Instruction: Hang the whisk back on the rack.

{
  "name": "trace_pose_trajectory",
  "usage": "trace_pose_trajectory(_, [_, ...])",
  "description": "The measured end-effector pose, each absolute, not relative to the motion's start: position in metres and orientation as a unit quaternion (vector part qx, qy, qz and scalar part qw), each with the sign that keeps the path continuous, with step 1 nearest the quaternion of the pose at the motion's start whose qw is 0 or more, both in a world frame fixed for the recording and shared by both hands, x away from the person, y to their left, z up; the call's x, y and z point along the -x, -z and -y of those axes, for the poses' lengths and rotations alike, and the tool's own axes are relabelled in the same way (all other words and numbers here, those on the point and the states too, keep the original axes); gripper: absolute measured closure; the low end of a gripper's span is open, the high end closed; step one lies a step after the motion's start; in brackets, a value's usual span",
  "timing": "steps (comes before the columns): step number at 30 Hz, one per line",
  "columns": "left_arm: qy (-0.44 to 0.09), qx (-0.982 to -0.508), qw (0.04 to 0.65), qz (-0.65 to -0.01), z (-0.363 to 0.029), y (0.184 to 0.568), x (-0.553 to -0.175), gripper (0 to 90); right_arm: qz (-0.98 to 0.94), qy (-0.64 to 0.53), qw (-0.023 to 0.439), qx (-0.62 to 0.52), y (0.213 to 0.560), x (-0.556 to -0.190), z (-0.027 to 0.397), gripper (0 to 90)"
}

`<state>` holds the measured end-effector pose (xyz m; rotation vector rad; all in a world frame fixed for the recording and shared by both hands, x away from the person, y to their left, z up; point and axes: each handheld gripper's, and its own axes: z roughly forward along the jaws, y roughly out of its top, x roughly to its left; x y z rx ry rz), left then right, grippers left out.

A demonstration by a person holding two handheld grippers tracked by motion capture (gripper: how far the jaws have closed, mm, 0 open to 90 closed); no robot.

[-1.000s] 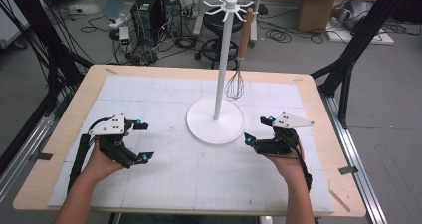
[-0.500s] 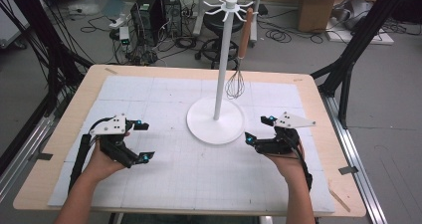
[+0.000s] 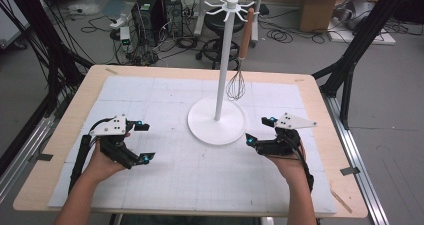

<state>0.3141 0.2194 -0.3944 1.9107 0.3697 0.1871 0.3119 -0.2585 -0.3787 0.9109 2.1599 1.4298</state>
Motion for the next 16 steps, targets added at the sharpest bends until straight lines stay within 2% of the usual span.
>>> trace_pose_trajectory(16, [-0.08, -0.81, 0.559, -0.157, -0.2198, 0.3943, -0.3146, 1.6, -0.774, -0.508, 0.193, -0.325, 0.3798, -0.3128, 0.2576, 15.1])
